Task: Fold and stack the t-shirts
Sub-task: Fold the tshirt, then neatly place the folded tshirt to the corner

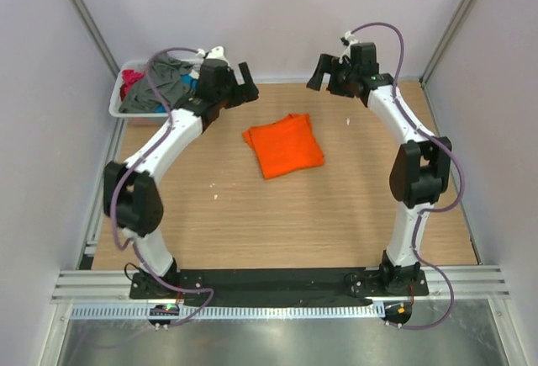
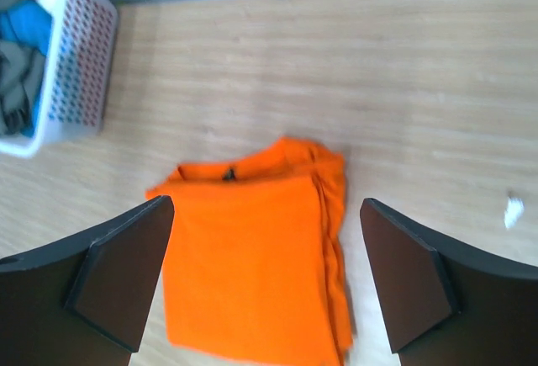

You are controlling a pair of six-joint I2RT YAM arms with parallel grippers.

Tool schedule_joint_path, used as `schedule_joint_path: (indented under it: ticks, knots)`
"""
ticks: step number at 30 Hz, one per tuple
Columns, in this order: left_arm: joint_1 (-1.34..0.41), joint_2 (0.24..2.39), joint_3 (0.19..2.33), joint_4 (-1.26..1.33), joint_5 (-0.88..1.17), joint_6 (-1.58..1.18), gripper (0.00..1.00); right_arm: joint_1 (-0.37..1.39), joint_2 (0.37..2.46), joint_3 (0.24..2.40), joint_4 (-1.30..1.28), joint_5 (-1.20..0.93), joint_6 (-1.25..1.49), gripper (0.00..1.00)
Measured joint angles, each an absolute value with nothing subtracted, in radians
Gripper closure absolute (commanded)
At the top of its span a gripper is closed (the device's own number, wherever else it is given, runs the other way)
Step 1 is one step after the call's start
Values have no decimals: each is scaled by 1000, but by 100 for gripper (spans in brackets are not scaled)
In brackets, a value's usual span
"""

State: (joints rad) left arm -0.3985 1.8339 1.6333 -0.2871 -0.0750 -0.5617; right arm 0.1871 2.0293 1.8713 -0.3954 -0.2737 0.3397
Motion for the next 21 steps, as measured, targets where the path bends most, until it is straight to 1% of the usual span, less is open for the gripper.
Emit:
schedule_joint_path:
  ticks: [4,9,15,21]
  knots:
    - [-398,1634,1498,-318,-95,-565,2,188,1947,1714,-426,-249,291,4]
    - [-398,1488,1331,-381,-97,-574,0,197,1963,1565,-461,-234,252,5]
    - [-398,1391,1168,-474,-96,-599,0,239,2049,1563,-482,-233,211,5]
    - [-398,1290,1090,-516,-96,-617,0,305,2143,1626,-514,-158,181,8]
